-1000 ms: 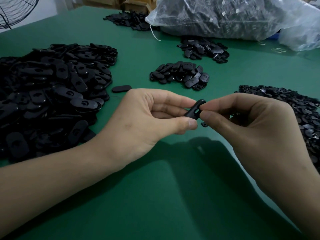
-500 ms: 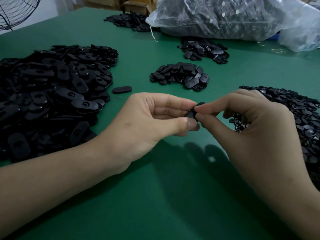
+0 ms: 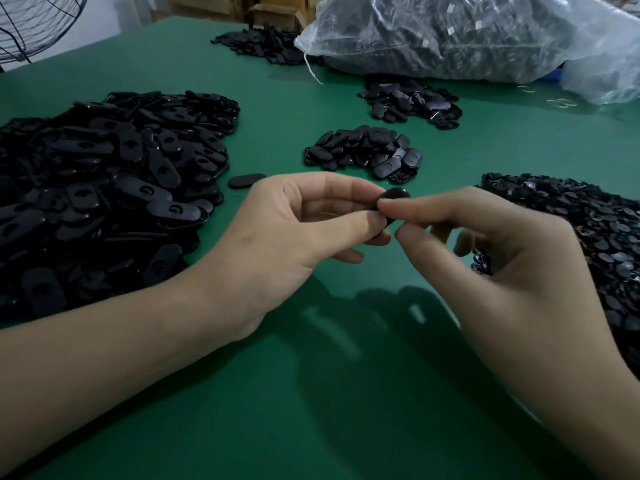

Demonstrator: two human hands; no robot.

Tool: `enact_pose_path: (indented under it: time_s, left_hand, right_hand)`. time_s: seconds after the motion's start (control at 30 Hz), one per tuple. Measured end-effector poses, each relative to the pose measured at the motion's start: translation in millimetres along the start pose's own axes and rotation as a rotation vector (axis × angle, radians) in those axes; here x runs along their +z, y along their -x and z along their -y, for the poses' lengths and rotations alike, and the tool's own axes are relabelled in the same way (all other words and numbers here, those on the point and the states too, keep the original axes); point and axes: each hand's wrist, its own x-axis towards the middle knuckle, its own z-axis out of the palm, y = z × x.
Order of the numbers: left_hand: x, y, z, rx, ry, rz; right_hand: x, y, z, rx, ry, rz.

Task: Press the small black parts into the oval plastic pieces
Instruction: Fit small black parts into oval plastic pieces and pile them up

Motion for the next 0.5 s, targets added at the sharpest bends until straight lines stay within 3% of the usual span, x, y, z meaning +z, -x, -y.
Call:
enact_pose_path:
  time_s: [0.17, 0.27, 0.5]
  left_hand:
    - [3.2, 2.9, 0.1, 0.175, -0.163, -0.037]
    - [4.7, 5.7, 0.8, 0.261, -0.289, -0.066]
    - [6.7, 9.7, 0.1, 0.442, -0.494, -0.092]
  right_hand:
    - [3.0, -3.2, -2.9, 0.383, -0.627, 0.031]
    - [6.4, -3.7, -3.1, 0.468, -0.792, 0.128]
    - [8.3, -3.1, -2.5, 0.530, -0.996, 0.177]
